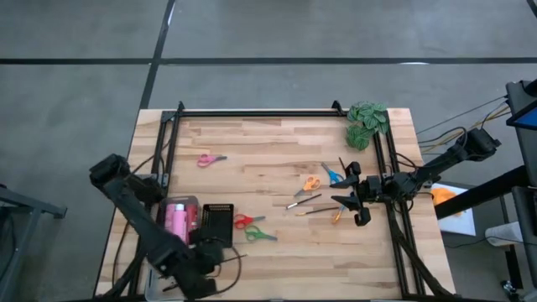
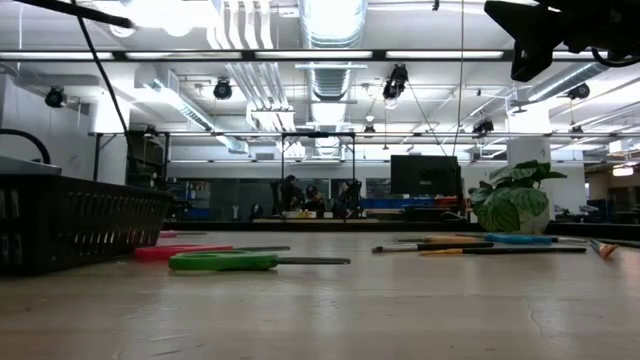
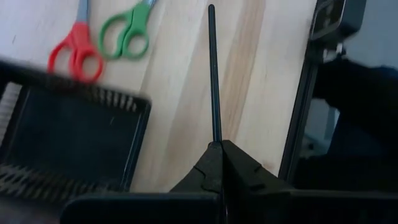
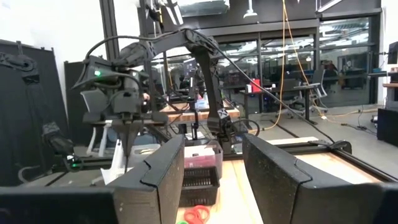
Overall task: Pick & Place Paint Supplies
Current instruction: Put the gold paint brush into the transparent bin
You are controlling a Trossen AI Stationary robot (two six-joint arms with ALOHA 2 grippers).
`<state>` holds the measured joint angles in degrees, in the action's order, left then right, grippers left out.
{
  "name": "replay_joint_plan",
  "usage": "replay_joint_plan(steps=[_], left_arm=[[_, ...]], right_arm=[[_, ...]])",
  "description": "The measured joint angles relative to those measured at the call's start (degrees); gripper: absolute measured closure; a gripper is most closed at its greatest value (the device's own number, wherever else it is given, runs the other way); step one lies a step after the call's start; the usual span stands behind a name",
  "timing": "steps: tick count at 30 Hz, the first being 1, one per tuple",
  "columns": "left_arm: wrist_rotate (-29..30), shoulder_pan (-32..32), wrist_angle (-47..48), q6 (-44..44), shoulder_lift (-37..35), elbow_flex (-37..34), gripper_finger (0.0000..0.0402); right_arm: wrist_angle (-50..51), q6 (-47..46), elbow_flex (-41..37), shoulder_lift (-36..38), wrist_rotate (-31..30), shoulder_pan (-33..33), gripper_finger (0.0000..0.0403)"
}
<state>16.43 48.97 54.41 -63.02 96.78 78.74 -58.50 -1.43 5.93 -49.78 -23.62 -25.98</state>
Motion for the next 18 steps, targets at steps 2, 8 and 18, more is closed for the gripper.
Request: replay_joint_plan(steps=[2,8,18], left_arm=[[0.6,2.2,2.2,-1.4,-0.8,0.0,0.0401],[1.6,9.0,6.6,-7.9,-1.6,-0.3,0.0401],[4.9,18.6,9.6,-21.7,-1.6,-0.3,0.0401]], right_arm=[[0.0,0.0,0.0,0.0,0.0,0.0,0.0243],[0.0,0.0,0.0,0.0,0.0,0.0,0.0243],[0.0,0.0,0.0,0.0,0.0,0.0,0.0243]])
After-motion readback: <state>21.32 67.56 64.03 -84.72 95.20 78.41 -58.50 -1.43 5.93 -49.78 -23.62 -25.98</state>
